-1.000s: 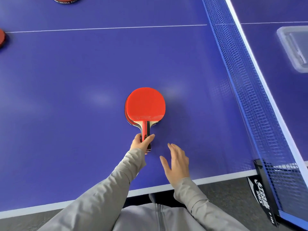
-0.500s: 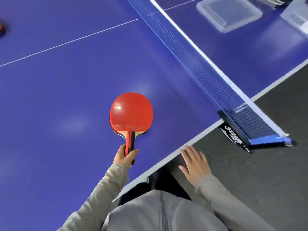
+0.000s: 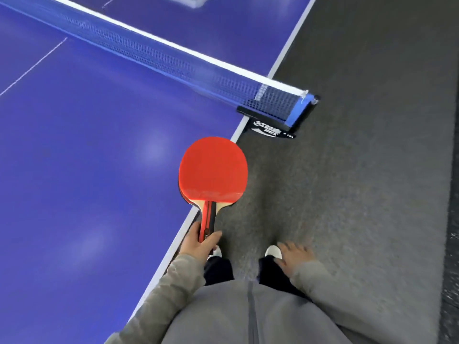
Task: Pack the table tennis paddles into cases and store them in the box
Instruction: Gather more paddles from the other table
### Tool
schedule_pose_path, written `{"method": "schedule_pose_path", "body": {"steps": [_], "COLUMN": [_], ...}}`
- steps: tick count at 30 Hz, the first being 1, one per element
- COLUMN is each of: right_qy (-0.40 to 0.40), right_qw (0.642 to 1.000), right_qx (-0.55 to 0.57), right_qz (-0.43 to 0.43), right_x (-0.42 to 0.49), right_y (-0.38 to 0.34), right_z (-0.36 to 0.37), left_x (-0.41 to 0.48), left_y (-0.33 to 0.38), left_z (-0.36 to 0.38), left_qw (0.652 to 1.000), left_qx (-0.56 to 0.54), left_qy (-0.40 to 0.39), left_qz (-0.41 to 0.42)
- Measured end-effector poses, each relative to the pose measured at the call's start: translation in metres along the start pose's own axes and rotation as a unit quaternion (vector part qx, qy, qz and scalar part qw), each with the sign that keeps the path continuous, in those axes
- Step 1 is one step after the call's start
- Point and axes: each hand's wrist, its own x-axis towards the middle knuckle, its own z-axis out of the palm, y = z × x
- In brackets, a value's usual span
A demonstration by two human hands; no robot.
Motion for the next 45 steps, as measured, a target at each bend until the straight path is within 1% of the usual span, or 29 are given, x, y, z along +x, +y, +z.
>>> {"method": "schedule_pose_path", "body": {"steps": [3, 7, 12, 17, 20, 23, 26, 29, 33, 36, 41, 45], "right_qy": [-0.022, -0.005, 0.01, 0.011, 0.005, -0.003, -0.005, -0.005, -0.003, -0.001, 0.014, 0.01], "right_qw": [0.999, 0.999, 0.996, 0.988, 0.984, 0.982, 0.98, 0.984, 0.989, 0.989, 0.992, 0.996], "right_qx": [0.023, 0.051, 0.088, 0.139, 0.16, 0.167, 0.18, 0.16, 0.133, 0.131, 0.113, 0.087], "right_qz": [0.008, 0.004, 0.026, 0.066, 0.078, 0.083, 0.085, 0.079, 0.07, 0.068, 0.05, 0.029], "right_x": [-0.006, -0.016, -0.03, -0.039, -0.043, -0.037, -0.023, -0.001, 0.042, 0.074, 0.119, 0.151], "right_y": [0.027, 0.079, 0.162, 0.232, 0.26, 0.28, 0.298, 0.318, 0.343, 0.357, 0.377, 0.389], "right_z": [0.023, 0.04, 0.058, 0.064, 0.066, 0.056, 0.036, 0.006, -0.046, -0.093, -0.174, -0.227], "left_x": [-0.008, -0.02, -0.03, -0.034, -0.032, -0.021, -0.002, 0.022, 0.069, 0.106, 0.15, 0.177], "left_y": [0.004, 0.009, 0.013, 0.021, 0.032, 0.047, 0.068, 0.094, 0.13, 0.163, 0.215, 0.247], "left_z": [0.029, 0.089, 0.181, 0.252, 0.28, 0.301, 0.319, 0.336, 0.353, 0.364, 0.378, 0.385], "left_qw": [0.999, 0.998, 0.996, 0.996, 0.995, 0.996, 0.996, 0.996, 0.997, 0.999, 0.998, 0.997], "left_qx": [0.036, 0.061, 0.074, 0.068, 0.051, 0.05, 0.049, 0.04, 0.028, -0.005, -0.022, -0.052], "left_qy": [-0.014, -0.023, -0.045, -0.065, -0.08, -0.075, -0.078, -0.073, -0.067, -0.053, -0.044, -0.011], "left_qz": [0.007, 0.01, 0.009, 0.01, 0.013, 0.011, 0.004, -0.01, -0.007, 0.009, 0.033, 0.053]}}
